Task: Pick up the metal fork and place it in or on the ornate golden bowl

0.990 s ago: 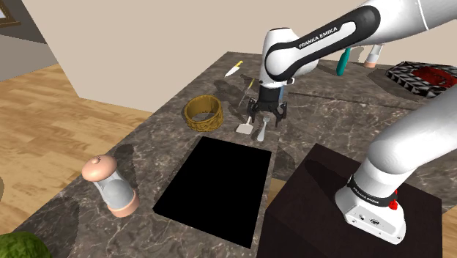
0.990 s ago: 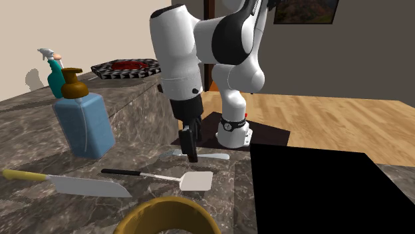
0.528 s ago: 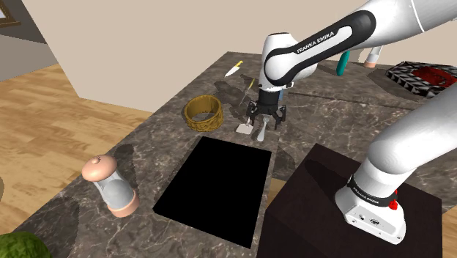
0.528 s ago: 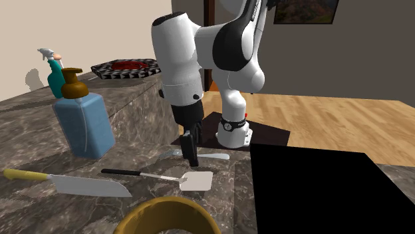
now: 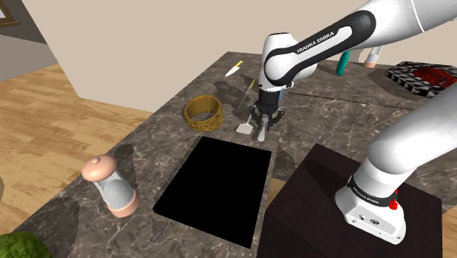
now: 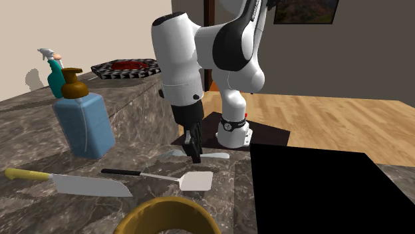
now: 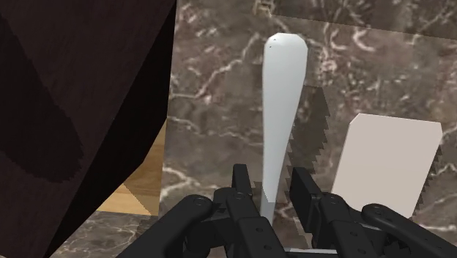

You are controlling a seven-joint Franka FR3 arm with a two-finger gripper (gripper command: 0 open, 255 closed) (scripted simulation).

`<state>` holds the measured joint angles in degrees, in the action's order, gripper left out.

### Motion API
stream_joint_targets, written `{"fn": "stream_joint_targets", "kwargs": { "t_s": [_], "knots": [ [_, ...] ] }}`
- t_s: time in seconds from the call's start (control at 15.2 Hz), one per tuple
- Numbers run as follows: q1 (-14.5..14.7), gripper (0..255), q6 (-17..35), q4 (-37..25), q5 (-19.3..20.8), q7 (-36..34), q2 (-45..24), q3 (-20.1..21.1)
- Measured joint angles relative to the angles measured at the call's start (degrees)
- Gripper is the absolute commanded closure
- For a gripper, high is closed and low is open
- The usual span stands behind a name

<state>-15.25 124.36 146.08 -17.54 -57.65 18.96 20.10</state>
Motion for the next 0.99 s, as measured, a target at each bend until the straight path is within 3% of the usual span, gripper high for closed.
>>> {"fn": "stream_joint_targets", "kwargs": {
  "t_s": [0.33, 0.99],
  "knots": [
    [0.0, 255, -0.4, -0.2, 0.0, 0.0, 0.2, 0.0],
    [-0.2, 255, -8.5, -4.6, 0.6, -0.7, 4.0, -1.2]
  ]
}}
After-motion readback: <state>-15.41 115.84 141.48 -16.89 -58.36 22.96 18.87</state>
